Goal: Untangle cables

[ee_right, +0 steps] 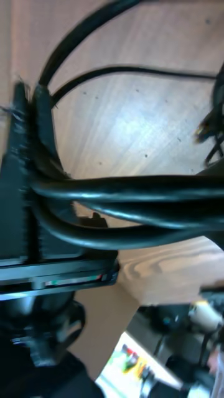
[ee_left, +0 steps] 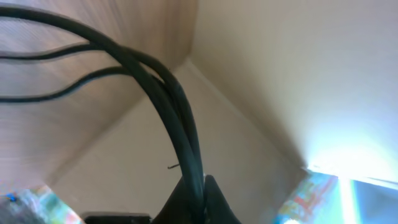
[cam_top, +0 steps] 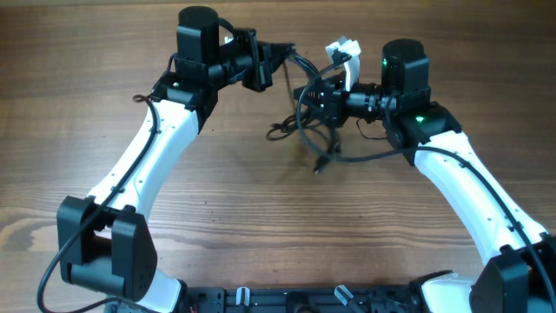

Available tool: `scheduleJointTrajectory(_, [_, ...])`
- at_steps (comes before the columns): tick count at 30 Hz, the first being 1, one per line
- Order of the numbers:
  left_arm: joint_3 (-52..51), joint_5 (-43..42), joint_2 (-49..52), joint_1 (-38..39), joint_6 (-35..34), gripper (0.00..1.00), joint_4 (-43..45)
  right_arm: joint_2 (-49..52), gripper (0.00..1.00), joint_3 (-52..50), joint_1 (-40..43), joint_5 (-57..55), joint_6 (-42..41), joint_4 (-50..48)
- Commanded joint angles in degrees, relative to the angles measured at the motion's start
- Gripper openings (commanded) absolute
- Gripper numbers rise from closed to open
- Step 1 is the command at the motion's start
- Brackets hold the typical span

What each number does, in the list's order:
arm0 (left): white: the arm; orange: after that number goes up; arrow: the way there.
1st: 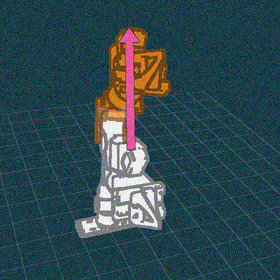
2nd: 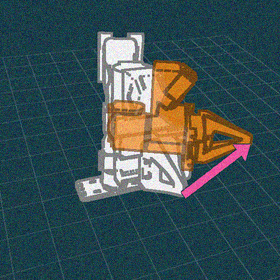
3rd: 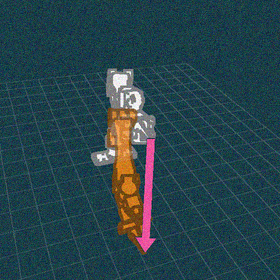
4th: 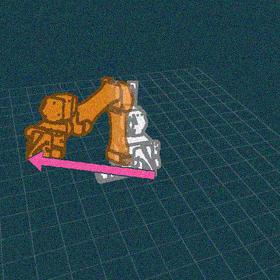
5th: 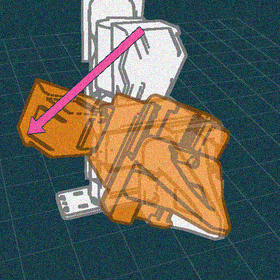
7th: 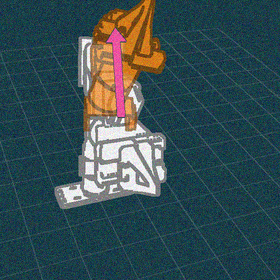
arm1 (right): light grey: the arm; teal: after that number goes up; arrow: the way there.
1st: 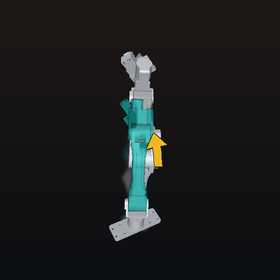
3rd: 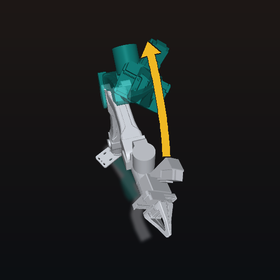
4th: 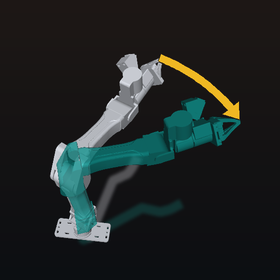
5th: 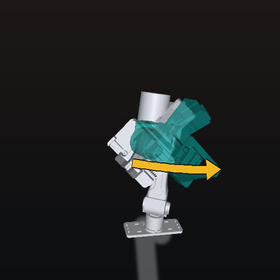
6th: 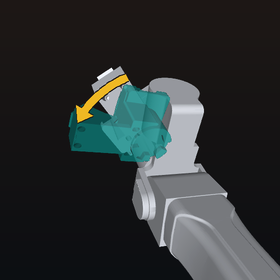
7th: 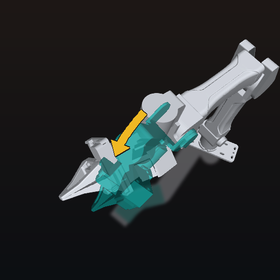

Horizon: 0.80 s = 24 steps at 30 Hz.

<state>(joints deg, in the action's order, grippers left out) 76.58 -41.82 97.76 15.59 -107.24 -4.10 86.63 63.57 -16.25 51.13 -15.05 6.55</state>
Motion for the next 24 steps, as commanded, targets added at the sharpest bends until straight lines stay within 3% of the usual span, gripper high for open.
scheduleJointTrajectory(1, [0.33,11.85,-1.68,-2.67,23.52,0.06,-6.93,-3.69,0.04,1.25,3.52,4.09,-12.09,-0.13])
scheduleJointTrajectory(4, [0.31,18.75,-1.68,-2.97,38.69,0.08,-14.8,-5.73,0.04,1.25,7.63,8.57,-21.68,-0.57])
scheduleJointTrajectory(7, [0.31,29.09,-1.68,-2.97,51.93,0.08,-22.62,-5.95,0.04,1.25,12.87,22.99,-33.57,-7.02])
scheduleJointTrajectory(11, [0.31,42.21,-1.68,-3.02,54.38,0.06,-29.55,-5.97,0.04,1.25,17.57,35.56,-44.44,-20.28])
scheduleJointTrajectory(15, [0.31,50.42,-1.68,-3.48,54.66,0.04,-34.56,-5.95,0.04,1.25,21.59,36.28,-46.29,-27.06])
scheduleJointTrajectory(18, [0.31,40.0,-1.7,-3.78,63.3,0.04,-34.82,-5.22,0.04,1.25,22.71,33.79,-45.66,-26.84])
scheduleJointTrajectory(21, [0.31,17.33,-1.7,-3.37,80.11,0.04,-29.4,-3.63,0.04,1.25,22.69,31.82,-44.68,-25.77])
scheduleJointTrajectory(24, [0.31,-4.39,-1.7,-1.9,90.84,0.07,-24.72,-1.6,0.04,1.25,22.62,31.63,-44.48,-25.38])
